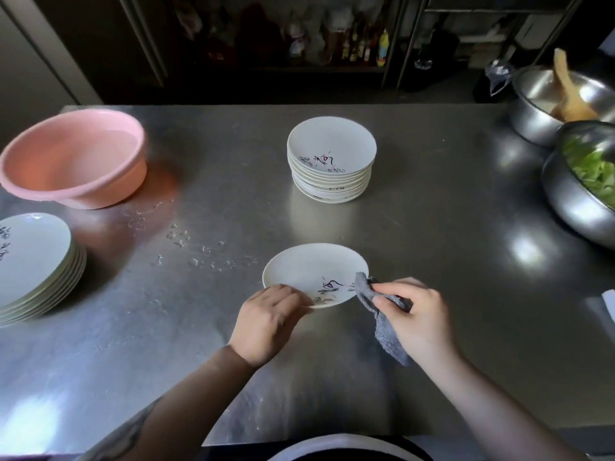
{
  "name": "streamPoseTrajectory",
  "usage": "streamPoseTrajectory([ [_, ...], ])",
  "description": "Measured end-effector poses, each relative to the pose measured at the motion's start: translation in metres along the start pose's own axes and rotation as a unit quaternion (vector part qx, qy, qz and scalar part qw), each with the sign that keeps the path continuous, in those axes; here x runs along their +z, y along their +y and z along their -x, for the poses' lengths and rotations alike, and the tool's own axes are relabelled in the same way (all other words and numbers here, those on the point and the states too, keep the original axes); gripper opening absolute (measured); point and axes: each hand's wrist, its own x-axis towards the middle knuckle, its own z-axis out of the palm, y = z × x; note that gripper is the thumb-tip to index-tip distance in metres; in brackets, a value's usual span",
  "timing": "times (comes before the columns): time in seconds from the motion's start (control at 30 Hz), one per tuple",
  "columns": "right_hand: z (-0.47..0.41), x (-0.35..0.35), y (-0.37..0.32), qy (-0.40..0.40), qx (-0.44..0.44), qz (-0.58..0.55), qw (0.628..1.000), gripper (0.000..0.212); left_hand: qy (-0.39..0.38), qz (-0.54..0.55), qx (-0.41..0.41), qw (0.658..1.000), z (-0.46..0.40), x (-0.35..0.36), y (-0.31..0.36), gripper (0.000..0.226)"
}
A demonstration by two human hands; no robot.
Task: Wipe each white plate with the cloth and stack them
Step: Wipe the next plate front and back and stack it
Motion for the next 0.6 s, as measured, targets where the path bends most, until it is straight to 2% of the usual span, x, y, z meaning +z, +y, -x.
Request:
streamPoseTrajectory([
  [0.13,-0.016,-0.011,-0.028,0.028,-0.041,-0.037,0.998,0.029,0.052,-0.007,-0.069,0.996,-0.035,-0.019,0.006,0.020],
  [0.2,-0.024,-0.015,-0.043,0.039,-0.063,-0.053,0.996,0.031,0.062,0.018,-0.183,0.981,-0.049,-0.028,0.011,0.021],
  [0.23,-0.027,-0.017,-0.049,0.043,-0.070,-0.058,0.995,0.033,0.069,0.052,-0.255,0.963,-0.055,-0.032,0.014,0.020],
  [0.33,-0.035,-0.020,-0.066,0.051,-0.090,-0.072,0.992,0.041,0.127,0.251,-0.416,0.864,-0.072,-0.040,0.024,0.012],
  [0.47,-0.052,-0.027,-0.090,0.069,-0.131,-0.098,0.984,0.041,0.213,0.443,-0.475,0.730,-0.101,-0.062,0.036,0.008],
  [0.53,-0.061,-0.031,-0.103,0.078,-0.163,-0.086,0.980,0.034,0.230,0.495,-0.471,0.693,-0.115,-0.074,0.043,0.009],
  [0.6,-0.068,-0.033,-0.118,0.092,-0.206,-0.054,0.973,0.029,0.238,0.527,-0.464,0.671,-0.124,-0.085,0.050,0.012],
])
